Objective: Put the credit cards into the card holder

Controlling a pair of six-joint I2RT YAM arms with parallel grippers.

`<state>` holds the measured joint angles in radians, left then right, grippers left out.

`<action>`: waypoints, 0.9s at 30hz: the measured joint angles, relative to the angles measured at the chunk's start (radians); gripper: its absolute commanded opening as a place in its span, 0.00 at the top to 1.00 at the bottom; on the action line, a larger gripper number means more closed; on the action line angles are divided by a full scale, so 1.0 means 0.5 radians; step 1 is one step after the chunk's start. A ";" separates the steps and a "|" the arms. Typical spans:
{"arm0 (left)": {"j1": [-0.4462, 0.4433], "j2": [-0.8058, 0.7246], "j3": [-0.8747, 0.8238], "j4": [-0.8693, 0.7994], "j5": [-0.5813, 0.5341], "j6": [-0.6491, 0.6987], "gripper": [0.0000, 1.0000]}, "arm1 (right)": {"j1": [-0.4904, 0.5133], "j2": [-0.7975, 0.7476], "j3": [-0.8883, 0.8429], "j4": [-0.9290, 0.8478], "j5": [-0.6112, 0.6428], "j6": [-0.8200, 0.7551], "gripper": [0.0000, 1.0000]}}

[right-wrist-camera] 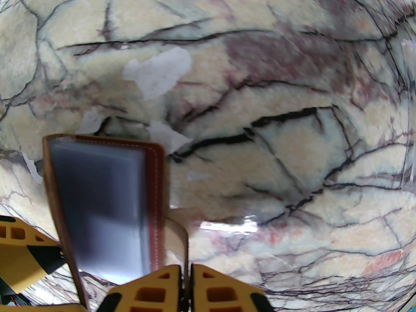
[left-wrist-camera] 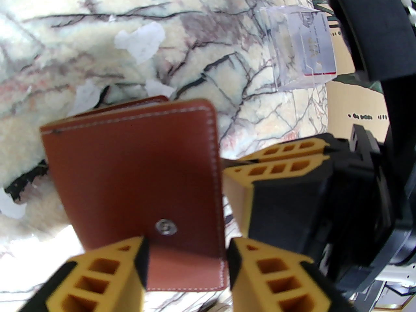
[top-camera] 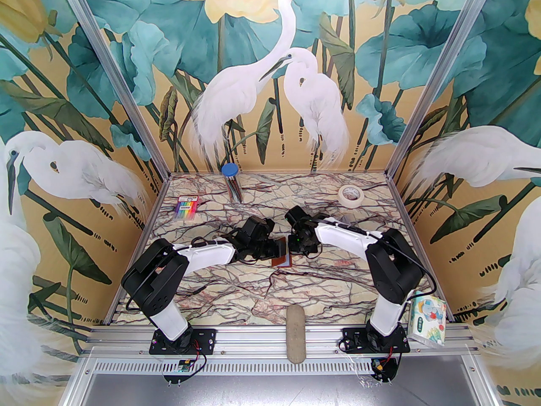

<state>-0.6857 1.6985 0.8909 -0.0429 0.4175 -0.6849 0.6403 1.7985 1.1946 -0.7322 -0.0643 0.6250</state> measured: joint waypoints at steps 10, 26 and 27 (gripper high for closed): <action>-0.004 0.036 0.034 -0.005 0.022 -0.002 0.65 | -0.108 -0.098 -0.089 0.045 -0.128 0.003 0.61; -0.056 0.037 0.034 -0.037 0.032 0.019 0.59 | -0.184 -0.155 0.020 0.094 -0.363 -0.037 0.48; -0.056 0.037 0.034 -0.037 0.034 0.019 0.60 | -0.184 -0.136 0.049 0.093 -0.376 -0.042 0.49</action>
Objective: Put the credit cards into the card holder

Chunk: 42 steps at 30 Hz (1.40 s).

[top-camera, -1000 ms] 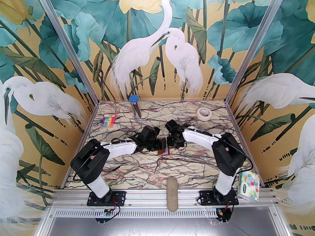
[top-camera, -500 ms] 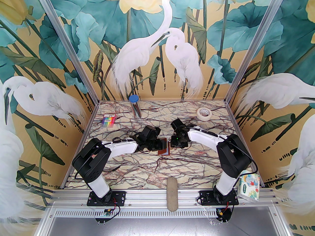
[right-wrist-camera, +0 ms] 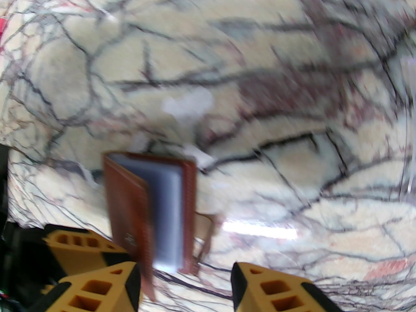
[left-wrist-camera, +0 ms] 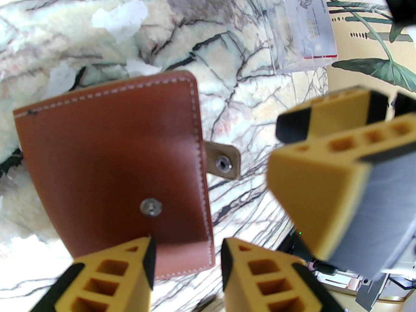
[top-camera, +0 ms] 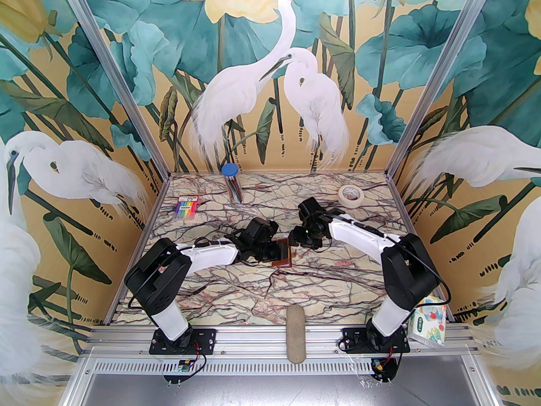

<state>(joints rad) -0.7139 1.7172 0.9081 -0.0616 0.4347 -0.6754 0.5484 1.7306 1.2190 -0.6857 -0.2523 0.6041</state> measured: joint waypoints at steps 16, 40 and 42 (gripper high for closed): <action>0.000 -0.001 0.004 -0.037 0.005 0.030 0.57 | 0.000 0.356 0.122 -0.043 -0.111 -0.076 0.59; 0.055 0.025 0.049 -0.424 -0.341 0.098 0.50 | 0.000 0.392 0.122 -0.075 -0.064 -0.111 0.61; 0.053 0.072 0.085 -0.433 -0.349 0.101 0.50 | 0.000 0.392 0.122 -0.075 -0.064 -0.111 0.61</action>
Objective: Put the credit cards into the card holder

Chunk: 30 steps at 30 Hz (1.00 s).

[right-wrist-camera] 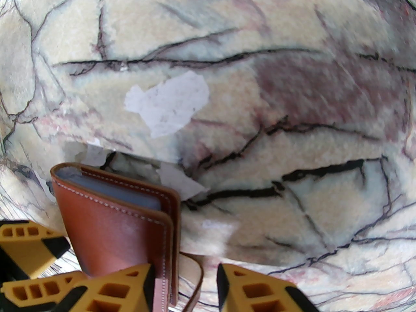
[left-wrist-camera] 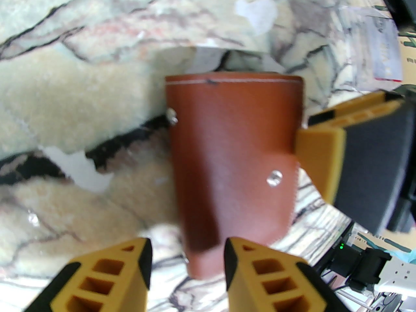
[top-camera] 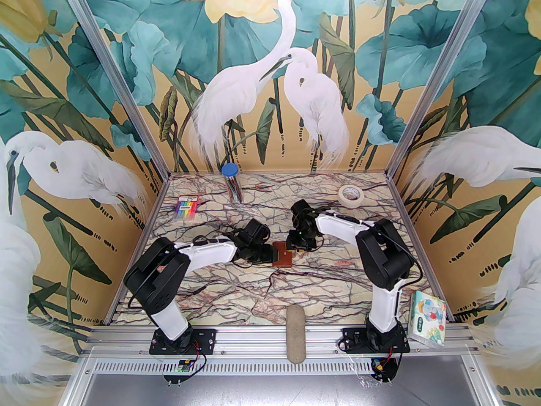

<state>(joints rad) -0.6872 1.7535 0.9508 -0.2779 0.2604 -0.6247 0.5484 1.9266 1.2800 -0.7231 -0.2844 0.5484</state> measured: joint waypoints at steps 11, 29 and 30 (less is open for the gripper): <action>-0.010 0.041 0.038 0.000 -0.010 -0.014 0.59 | 0.001 0.000 -0.019 0.002 0.000 0.000 0.62; -0.023 0.078 0.035 0.074 -0.002 -0.067 0.68 | 0.000 -0.311 -0.041 0.021 0.008 0.001 0.58; -0.023 0.079 0.034 0.079 -0.001 -0.068 0.68 | -0.001 -0.363 -0.060 0.037 0.008 -0.001 0.60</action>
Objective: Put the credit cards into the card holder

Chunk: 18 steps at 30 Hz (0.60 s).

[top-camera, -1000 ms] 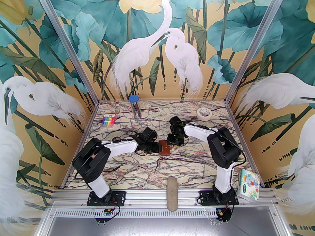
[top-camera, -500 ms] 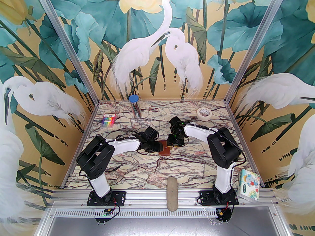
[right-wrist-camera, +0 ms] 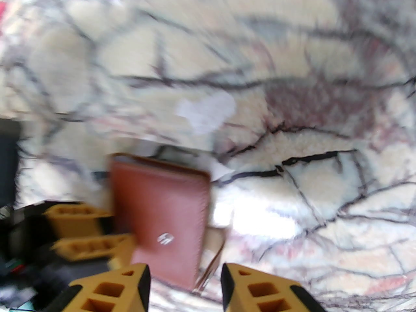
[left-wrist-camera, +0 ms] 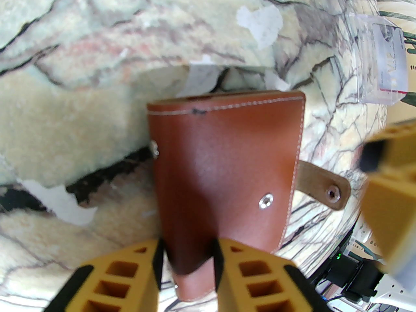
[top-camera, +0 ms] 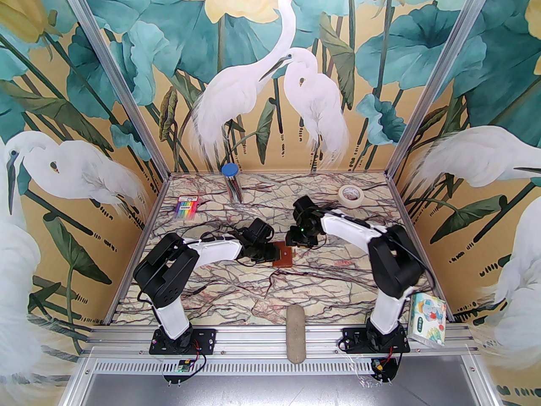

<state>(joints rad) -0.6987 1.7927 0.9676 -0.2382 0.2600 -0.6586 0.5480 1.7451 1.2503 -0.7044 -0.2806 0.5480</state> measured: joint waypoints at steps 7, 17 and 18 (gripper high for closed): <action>0.000 -0.001 -0.024 0.043 0.002 -0.007 0.68 | -0.075 -0.281 -0.306 0.169 -0.015 -0.008 0.84; 0.001 -0.002 -0.043 0.078 0.007 -0.008 0.68 | -0.145 -0.247 -0.461 0.327 -0.152 -0.060 0.88; 0.000 -0.003 -0.047 0.082 0.007 -0.012 0.68 | -0.147 -0.235 -0.461 0.345 -0.169 -0.068 0.88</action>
<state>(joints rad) -0.6987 1.7912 0.9443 -0.1974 0.2634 -0.6647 0.4744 1.6276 1.0199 -0.5320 -0.3653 0.5140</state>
